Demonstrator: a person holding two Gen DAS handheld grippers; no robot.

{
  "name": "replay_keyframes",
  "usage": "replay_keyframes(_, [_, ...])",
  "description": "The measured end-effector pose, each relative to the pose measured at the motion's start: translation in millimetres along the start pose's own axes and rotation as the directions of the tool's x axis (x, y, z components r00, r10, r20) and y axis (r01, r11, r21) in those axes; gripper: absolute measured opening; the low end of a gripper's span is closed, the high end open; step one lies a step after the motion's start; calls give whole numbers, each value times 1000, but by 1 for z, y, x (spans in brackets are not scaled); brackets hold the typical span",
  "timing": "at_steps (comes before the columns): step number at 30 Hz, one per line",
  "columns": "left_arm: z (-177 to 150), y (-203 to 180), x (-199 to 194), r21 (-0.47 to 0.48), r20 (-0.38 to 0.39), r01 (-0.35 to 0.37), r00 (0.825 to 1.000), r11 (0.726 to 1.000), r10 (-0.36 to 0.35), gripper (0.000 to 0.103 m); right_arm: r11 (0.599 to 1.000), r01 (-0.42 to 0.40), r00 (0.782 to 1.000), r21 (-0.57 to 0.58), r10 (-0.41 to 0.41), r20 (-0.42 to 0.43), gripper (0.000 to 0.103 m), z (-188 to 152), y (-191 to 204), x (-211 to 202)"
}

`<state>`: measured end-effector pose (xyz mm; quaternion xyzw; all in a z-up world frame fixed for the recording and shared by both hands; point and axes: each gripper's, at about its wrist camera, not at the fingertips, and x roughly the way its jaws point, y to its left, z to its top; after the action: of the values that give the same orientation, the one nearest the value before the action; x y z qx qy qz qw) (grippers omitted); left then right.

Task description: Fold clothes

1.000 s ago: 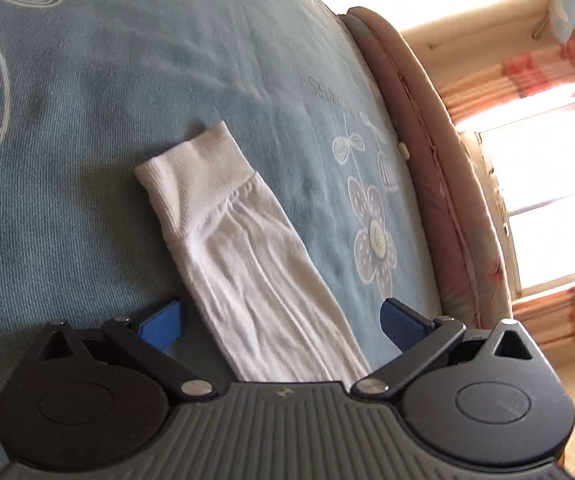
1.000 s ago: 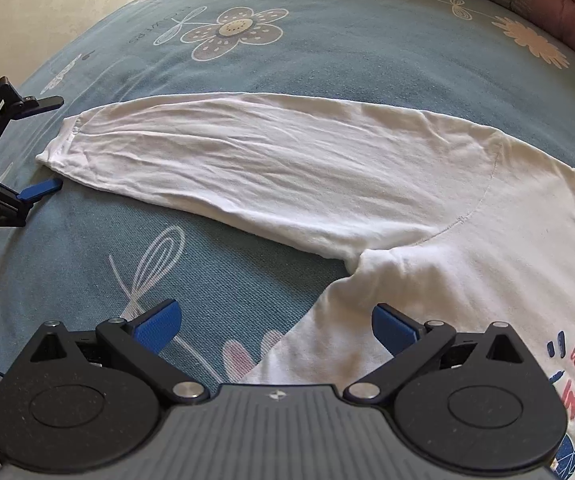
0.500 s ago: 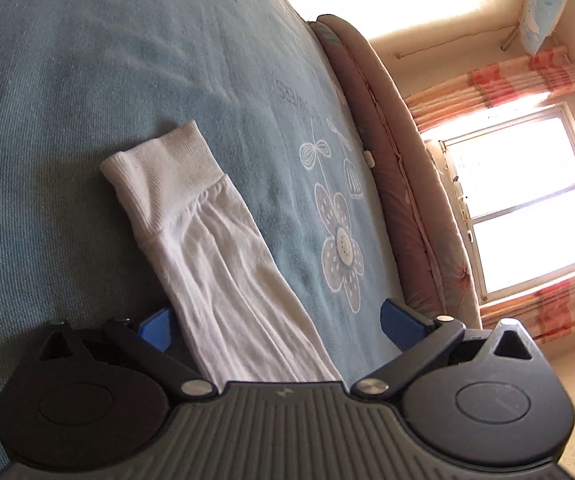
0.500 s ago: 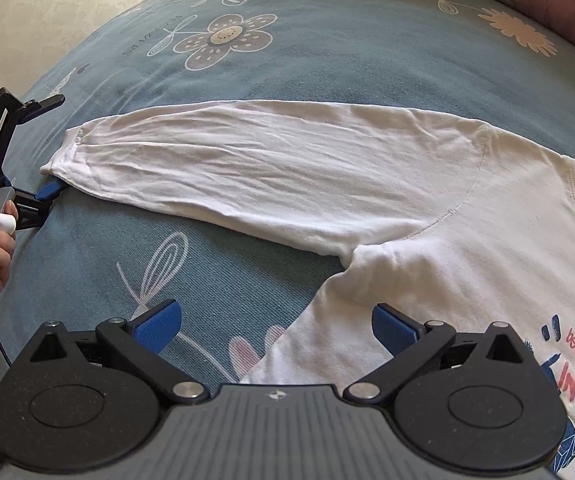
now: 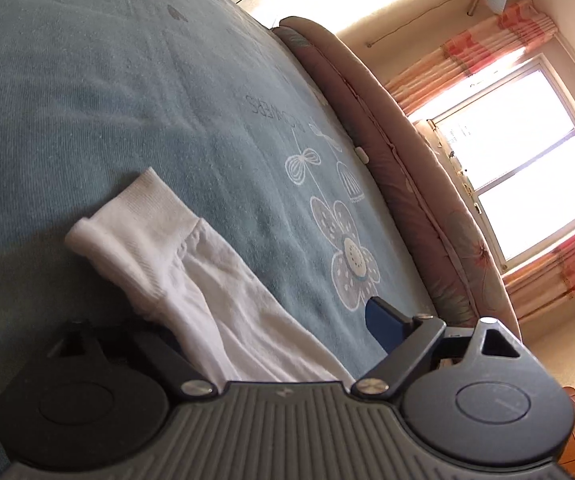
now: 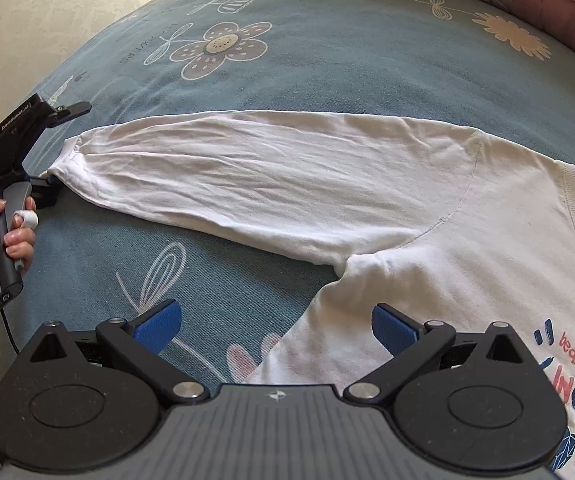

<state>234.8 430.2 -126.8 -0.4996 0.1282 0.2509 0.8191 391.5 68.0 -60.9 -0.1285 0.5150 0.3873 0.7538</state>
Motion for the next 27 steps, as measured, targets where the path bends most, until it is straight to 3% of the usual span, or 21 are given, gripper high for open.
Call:
replay_keyframes(6, [-29, -15, -19, 135, 11, -22, 1000, 991, 21, 89, 1000, 8, 1000, 11, -8, -4, 103, -3, -2, -1])
replay_keyframes(9, [-30, -27, -9, 223, 26, -47, 999, 974, 42, 97, 1000, 12, 1000, 11, -12, -3, 103, -4, -2, -2])
replay_keyframes(13, [-25, -37, 3, 181, 39, -67, 997, 981, 61, 99, 1000, 15, 1000, 10, -15, -3, 103, -7, -1, -4])
replay_keyframes(15, [-24, -40, -1, 122, 23, -36, 999, 992, 33, 99, 1000, 15, 1000, 10, -15, -2, 103, -8, 0, -5])
replay_keyframes(19, [-24, -55, -17, 108, 29, 32, 999, 994, -35, 99, 1000, 9, 1000, 4, -9, 5, 103, -9, 2, -10])
replay_keyframes(27, [-31, -108, -16, 174, -26, 163, 987, 971, -161, 99, 1000, 7, 1000, 28, -7, 27, 103, -16, -3, -16])
